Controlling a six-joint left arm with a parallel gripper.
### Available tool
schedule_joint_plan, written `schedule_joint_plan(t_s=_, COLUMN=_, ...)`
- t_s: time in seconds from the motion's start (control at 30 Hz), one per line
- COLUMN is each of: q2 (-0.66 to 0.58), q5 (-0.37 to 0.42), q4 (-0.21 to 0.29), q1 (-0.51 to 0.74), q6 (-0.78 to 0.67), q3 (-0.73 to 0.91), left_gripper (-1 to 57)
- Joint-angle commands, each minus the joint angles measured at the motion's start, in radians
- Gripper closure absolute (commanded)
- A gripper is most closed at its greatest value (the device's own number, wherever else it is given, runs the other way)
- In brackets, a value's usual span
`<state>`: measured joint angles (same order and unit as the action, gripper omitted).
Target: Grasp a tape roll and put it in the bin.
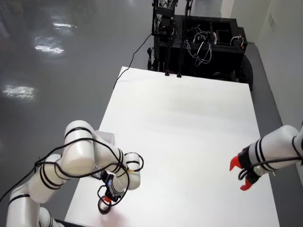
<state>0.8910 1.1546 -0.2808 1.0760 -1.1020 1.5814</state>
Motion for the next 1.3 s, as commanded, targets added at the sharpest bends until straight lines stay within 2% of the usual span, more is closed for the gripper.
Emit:
schedule_joint_plan(t_s=0.03, q2=-0.147, q5=0.059, q4=-0.064, q1=-0.142, q6=0.025, q3=-0.003, left_gripper=57.0)
schedule_joint_plan(t_s=0.4, q2=-0.34, q5=0.045, q4=-0.147, q1=-0.436, q6=0.102, q3=-0.012, left_gripper=57.0)
schedule_joint_plan(t_s=0.67, q2=-0.365, q5=-0.041, q4=-0.163, q1=-0.59, q6=0.159, q3=-0.02, left_gripper=57.0)
schedule_joint_plan(t_s=0.77, q2=-0.373, q5=-0.099, q4=-0.176, q1=-0.64, q6=0.171, q3=-0.024, left_gripper=57.0)
schedule_joint_plan(t_s=0.93, q2=-0.326, q5=-0.113, q4=-0.21, q1=-0.694, q6=0.237, q3=-0.115, left_gripper=57.1)
schedule_joint_plan(t_s=1.13, q2=-0.158, q5=-0.121, q4=-0.21, q1=-0.729, q6=0.326, q3=-0.228, left_gripper=57.1)
schedule_joint_plan(t_s=1.3, q2=-0.095, q5=-0.162, q4=-0.21, q1=-0.742, q6=0.329, q3=-0.228, left_gripper=57.1)
